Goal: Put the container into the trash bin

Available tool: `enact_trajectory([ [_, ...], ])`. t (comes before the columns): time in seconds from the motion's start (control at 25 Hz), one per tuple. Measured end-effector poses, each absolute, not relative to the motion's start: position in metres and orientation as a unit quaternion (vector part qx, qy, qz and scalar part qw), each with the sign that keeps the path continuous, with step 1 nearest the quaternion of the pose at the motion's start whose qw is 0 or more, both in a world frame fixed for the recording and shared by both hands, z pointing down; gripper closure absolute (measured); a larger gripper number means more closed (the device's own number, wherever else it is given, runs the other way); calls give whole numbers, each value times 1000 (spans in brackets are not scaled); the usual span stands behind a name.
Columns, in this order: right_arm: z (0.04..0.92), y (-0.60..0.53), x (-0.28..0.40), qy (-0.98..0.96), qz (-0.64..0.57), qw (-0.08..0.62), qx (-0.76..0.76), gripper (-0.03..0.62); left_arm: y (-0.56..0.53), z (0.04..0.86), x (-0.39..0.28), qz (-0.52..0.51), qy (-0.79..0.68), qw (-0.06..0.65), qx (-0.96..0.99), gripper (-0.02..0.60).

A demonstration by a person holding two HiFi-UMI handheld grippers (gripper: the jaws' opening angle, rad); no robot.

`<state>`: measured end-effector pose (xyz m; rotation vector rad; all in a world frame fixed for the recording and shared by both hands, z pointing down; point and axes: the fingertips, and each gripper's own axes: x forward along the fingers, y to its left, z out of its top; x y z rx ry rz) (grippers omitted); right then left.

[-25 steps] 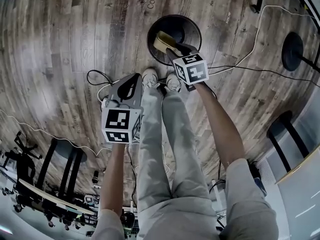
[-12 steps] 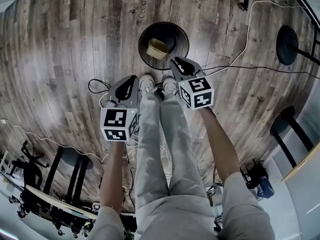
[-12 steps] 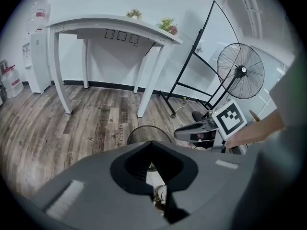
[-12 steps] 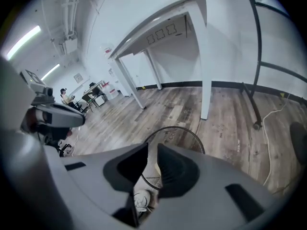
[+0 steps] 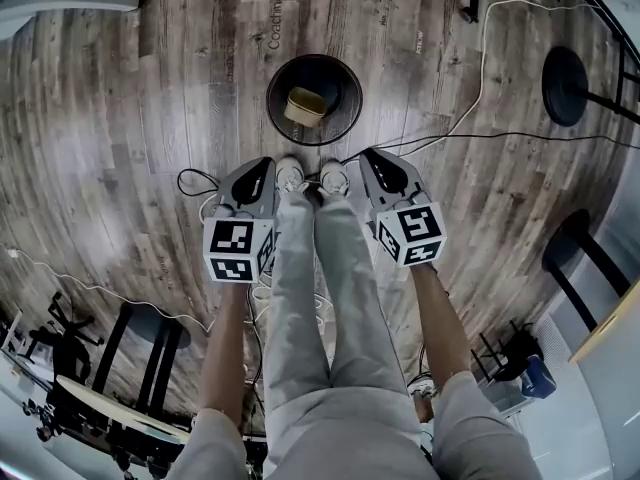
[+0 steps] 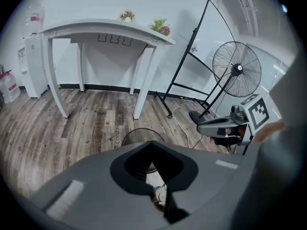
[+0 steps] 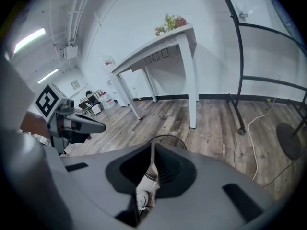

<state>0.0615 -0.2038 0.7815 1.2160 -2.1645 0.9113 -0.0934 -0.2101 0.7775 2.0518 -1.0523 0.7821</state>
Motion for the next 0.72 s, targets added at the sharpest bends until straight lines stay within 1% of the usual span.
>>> enact_trajectory([
  [0.32,735,-185,70,-792,326,230,463,579,-201,751,-87,297,-413,345,789,571],
  [0.72,664,-200,75,-803,297,203,474,579,-201,693,-87,284,-434,331,788,571],
])
